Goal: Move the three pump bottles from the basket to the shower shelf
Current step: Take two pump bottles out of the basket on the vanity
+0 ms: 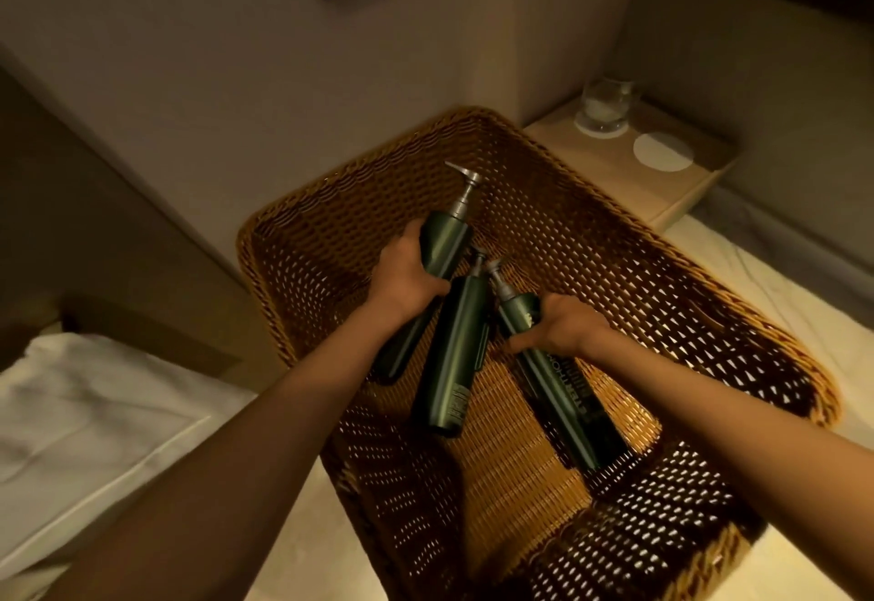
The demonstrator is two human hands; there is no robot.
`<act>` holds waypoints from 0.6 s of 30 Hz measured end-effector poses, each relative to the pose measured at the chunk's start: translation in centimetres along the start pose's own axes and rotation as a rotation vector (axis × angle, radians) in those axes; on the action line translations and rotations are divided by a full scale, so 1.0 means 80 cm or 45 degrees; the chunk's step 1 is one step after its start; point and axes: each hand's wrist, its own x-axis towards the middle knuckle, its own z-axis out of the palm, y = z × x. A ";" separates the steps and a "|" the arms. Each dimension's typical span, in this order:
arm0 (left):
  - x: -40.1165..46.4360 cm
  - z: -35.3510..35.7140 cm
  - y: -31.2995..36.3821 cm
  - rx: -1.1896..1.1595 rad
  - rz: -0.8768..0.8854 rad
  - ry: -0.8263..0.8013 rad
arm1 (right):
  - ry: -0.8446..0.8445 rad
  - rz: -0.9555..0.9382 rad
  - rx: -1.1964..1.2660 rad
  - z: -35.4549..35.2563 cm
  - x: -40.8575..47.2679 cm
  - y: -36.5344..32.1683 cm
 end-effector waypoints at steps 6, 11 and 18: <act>-0.066 -0.036 0.021 -0.226 0.149 0.161 | 0.317 -0.270 0.060 -0.031 -0.046 -0.014; -0.132 -0.076 0.042 -0.413 0.183 0.412 | 0.522 -0.546 0.186 -0.064 -0.100 -0.041; -0.245 -0.155 0.065 -0.474 0.264 0.787 | 0.743 -0.966 0.519 -0.080 -0.196 -0.093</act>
